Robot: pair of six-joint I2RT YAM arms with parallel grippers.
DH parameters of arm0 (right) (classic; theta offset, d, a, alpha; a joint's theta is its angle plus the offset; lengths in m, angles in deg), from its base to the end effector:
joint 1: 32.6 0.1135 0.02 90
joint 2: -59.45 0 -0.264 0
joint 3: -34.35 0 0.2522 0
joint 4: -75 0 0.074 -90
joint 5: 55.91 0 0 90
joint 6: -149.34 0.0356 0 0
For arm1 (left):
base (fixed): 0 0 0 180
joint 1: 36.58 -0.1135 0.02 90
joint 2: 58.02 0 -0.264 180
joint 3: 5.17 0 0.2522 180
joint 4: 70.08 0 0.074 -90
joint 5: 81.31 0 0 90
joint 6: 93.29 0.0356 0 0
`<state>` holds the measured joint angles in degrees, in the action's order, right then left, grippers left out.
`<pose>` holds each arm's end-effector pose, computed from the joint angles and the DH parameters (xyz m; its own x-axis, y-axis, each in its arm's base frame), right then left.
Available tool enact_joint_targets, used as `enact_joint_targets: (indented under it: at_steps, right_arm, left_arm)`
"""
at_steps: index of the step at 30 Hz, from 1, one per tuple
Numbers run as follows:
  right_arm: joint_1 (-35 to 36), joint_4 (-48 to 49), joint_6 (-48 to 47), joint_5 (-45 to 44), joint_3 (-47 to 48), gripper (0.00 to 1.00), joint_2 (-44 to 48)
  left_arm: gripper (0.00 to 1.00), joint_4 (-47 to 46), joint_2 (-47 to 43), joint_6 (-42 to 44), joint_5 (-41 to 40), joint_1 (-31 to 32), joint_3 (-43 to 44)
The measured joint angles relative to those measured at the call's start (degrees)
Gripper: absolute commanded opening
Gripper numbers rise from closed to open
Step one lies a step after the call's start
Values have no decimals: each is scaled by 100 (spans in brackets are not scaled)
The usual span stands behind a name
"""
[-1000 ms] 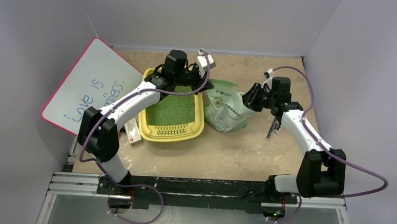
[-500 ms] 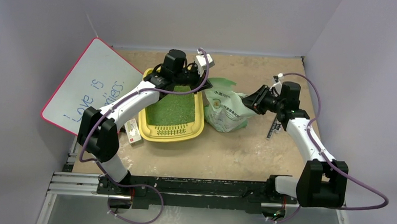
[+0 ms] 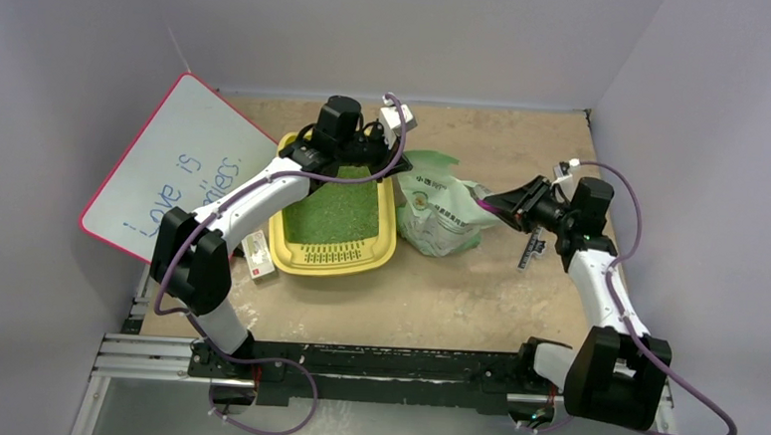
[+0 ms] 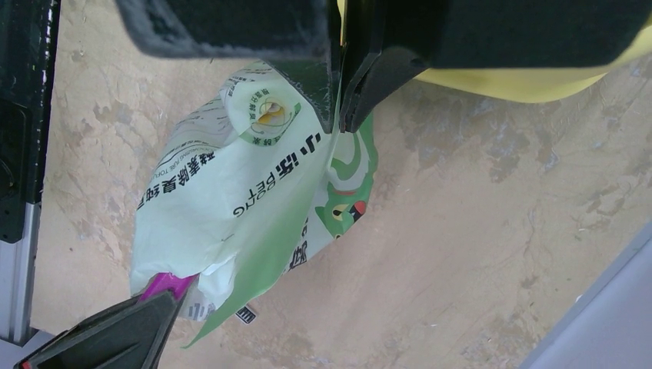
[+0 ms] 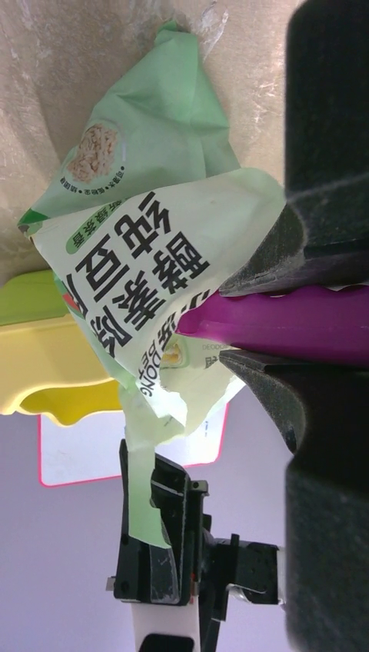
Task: Fill the litter box with clean litter
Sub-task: 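Scoop the cat litter from the cat litter bag.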
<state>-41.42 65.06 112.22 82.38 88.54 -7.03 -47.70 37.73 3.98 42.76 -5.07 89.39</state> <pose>0.2526 -0.0123 0.2649 -0.6888 0.6438 -0.3334 -0.0524 0.4145 0.9085 0.3250 -0.2226 0.3296 -0.2280 0.2627 -0.9376 0.9068 0.4079 -0.1062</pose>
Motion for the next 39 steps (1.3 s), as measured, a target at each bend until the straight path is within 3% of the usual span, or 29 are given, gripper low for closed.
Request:
enact_joint_targets:
  at_steps: [18,34,39]
  right_arm:
    - [-774,-232,-22,684,-61,0,623]
    - [-809,-999,-348,684,-26,0,763]
    - [-754,-603,-131,710,-114,0,723]
  left_arm:
    - [0,-24,2,-15,-46,0,0]
    - [0,-162,22,-81,-33,2,-109]
    - [0,-240,24,-118,-35,0,-111]
